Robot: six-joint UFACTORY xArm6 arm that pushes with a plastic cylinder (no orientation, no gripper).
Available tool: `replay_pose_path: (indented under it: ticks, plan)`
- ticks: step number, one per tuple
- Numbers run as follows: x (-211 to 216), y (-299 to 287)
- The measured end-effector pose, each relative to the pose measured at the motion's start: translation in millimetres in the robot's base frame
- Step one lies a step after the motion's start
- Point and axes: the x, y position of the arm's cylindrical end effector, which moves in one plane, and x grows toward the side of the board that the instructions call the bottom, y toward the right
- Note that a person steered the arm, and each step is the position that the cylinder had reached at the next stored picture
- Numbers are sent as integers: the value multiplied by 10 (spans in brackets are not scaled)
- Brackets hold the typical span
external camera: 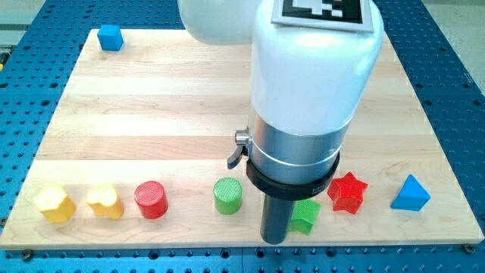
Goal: Push the green star into the red star
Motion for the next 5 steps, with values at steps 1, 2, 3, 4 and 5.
replay_pose_path:
  ticks: [1,2,3,4,5]
  plan:
    - [7,37]
    - [10,119]
    - [1,241]
    - [1,659]
    - [-16,680]
